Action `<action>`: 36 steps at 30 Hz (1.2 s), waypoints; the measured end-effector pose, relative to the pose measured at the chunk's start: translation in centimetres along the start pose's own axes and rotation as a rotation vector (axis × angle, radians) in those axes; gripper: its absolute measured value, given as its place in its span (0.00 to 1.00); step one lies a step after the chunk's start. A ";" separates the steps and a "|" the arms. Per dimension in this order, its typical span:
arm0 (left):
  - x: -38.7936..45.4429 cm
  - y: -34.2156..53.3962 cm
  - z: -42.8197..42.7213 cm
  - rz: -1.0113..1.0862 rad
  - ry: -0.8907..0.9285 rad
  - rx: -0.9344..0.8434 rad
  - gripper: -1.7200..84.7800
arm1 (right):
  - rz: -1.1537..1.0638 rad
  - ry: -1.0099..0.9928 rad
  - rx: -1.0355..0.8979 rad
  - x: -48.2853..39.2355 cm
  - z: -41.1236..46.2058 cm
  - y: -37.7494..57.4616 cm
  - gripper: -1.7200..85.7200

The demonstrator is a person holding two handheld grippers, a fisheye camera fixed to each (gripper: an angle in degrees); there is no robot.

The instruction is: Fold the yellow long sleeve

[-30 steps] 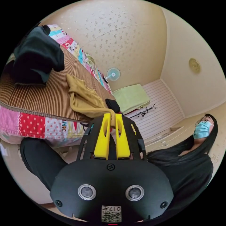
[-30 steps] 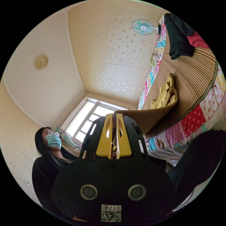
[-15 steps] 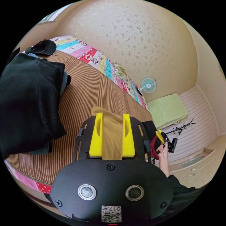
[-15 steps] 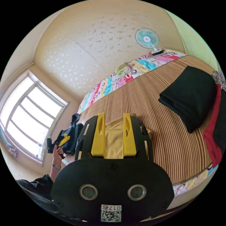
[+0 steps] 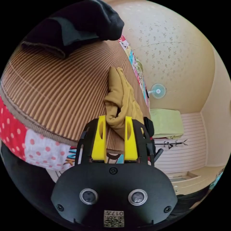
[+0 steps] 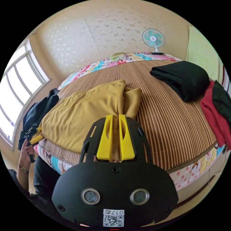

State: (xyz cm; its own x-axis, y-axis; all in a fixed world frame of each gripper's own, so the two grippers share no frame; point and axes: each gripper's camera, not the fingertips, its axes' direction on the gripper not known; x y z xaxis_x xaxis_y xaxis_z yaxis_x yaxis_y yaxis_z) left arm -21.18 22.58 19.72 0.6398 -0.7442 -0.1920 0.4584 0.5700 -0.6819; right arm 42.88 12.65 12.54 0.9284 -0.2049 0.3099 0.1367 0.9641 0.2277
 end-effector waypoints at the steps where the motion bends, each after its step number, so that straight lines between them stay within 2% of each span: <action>1: 0.4 -0.3 0.1 0.005 0.047 0.014 0.10 | 0.002 -0.009 0.002 0.1 0.0 0.0 0.07; 3: 4.9 -1.2 0.1 0.131 0.109 0.106 0.08 | -0.007 -0.039 0.028 0.1 -0.3 0.6 0.07; 7: 16.9 -0.9 4.4 0.462 0.047 0.064 0.08 | -0.025 -0.006 0.047 -0.6 -0.5 1.0 0.06; 10: 25.6 3.0 11.5 0.712 0.004 -0.102 0.09 | -0.030 0.018 0.054 -0.9 -1.1 1.3 0.06; 12: 29.5 7.6 17.3 0.913 -0.012 -0.298 0.10 | 0.052 -0.040 0.069 0.4 -3.1 2.2 0.06; 15: 29.5 11.8 20.2 0.994 0.010 -0.437 0.11 | 0.145 -0.134 0.113 3.3 -7.2 5.2 0.08; 19: 25.5 11.7 17.4 0.885 -0.064 -0.292 0.11 | 0.252 -0.165 0.099 7.1 -12.0 9.9 0.11; 22: 20.2 8.6 15.5 0.647 -0.219 -0.192 0.16 | 0.321 -0.243 0.090 9.9 -15.1 12.9 0.15; 25: 14.6 5.5 17.5 0.405 -0.223 -0.327 0.20 | 0.422 -0.399 0.086 12.3 -16.5 14.3 0.18; 27: 11.6 4.8 20.4 0.279 -0.135 -0.495 0.16 | 0.489 -0.546 0.107 13.4 -16.8 14.8 0.20; 29: 10.5 4.8 20.8 0.184 -0.063 -0.512 0.13 | 0.511 -0.613 0.102 13.4 -16.6 14.8 0.22; 31: 10.5 5.2 21.0 0.170 0.022 -0.559 0.10 | 0.544 -0.676 0.043 13.2 -15.5 14.7 0.26; 33: 11.5 6.6 20.2 0.180 0.133 -0.608 0.09 | 0.579 -0.832 -0.011 12.8 -13.9 14.9 0.30; 36: 14.0 9.6 18.1 0.263 0.161 -0.672 0.09 | 0.653 -1.050 0.006 12.7 -12.0 15.3 0.32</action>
State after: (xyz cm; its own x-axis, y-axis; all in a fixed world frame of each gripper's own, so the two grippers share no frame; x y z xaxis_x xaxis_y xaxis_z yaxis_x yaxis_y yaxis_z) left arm 3.33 23.90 23.23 0.5545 -0.6834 -0.4748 -0.2079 0.4387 -0.8742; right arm 60.88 26.84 8.92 0.0950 0.2753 0.9567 -0.2523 0.9363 -0.2444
